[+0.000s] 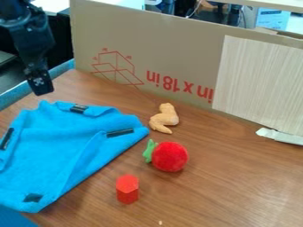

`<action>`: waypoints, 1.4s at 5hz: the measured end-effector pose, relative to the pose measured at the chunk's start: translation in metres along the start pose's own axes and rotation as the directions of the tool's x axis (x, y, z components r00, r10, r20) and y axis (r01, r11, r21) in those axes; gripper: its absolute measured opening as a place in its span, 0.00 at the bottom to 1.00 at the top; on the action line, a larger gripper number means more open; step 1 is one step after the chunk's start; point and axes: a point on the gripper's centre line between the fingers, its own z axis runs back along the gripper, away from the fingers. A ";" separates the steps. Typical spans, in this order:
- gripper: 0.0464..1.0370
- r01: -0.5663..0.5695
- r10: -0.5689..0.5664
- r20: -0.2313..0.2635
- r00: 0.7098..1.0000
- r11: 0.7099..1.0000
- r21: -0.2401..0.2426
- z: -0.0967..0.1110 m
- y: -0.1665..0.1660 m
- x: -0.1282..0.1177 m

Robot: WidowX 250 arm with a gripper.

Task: Move the cloth from bottom to up left

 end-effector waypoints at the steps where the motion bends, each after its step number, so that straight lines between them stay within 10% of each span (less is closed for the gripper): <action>1: 0.96 -0.017 0.017 -0.028 0.999 1.000 0.019 -0.026 0.007 -0.004; 4: 0.96 0.012 -0.012 0.009 1.000 1.000 0.024 -0.086 0.007 -0.001; 7: 0.96 -0.007 0.004 -0.085 0.996 0.999 -0.035 -0.130 0.012 0.007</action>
